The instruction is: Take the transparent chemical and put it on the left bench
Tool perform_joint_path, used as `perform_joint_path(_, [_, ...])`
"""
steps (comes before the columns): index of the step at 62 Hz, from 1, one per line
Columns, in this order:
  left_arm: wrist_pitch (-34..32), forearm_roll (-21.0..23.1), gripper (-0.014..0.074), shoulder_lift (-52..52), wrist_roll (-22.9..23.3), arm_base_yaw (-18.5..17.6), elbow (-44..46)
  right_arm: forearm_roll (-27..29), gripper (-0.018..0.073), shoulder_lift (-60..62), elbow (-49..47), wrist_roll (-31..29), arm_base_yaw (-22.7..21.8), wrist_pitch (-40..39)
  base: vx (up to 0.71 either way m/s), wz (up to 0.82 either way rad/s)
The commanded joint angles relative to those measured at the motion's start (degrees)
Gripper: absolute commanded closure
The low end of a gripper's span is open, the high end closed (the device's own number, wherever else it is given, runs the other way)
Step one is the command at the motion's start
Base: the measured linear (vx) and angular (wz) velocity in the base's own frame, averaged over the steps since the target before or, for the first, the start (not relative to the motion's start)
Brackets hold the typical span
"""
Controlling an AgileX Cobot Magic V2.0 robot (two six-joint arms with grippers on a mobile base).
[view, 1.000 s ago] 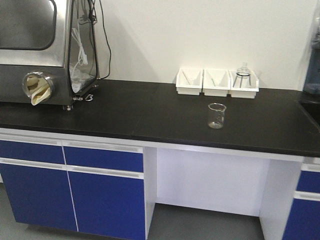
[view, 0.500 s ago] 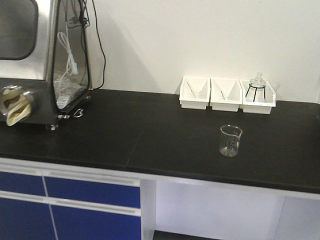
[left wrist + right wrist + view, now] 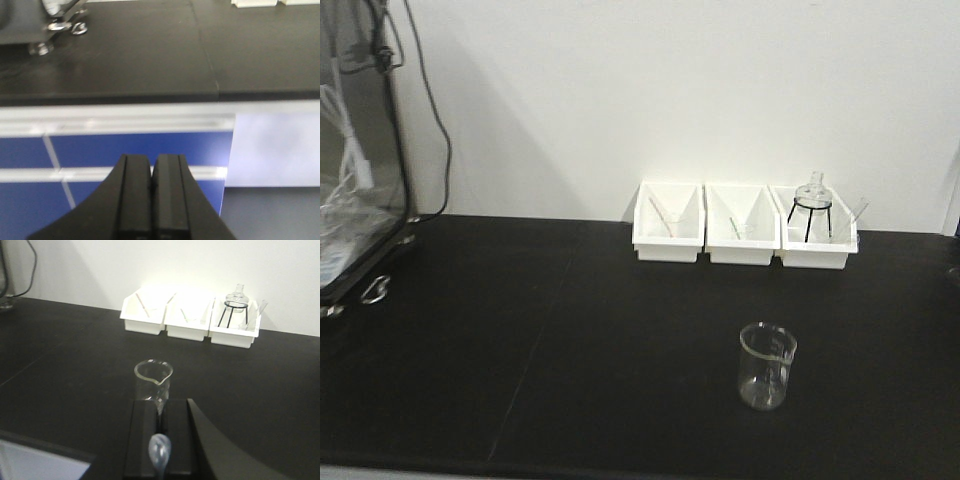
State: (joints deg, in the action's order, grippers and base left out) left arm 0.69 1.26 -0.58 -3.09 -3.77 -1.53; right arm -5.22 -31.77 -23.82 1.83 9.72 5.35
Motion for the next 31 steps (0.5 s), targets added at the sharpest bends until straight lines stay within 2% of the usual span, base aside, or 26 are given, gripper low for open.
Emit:
perform_joint_path(1, [-4.49,0.04,0.06,-1.1,0.45,-0.1,-0.93,-0.61,0.0559,-0.02,-1.81,-0.27,-0.02,-4.61,0.47,-0.18])
perform_joint_path(31, [-4.49,0.04,0.06,-1.1,0.45,-0.1,-0.93,-0.61,0.0559,-0.02,-1.81,-0.27,-0.02,-4.67,0.41,-0.16])
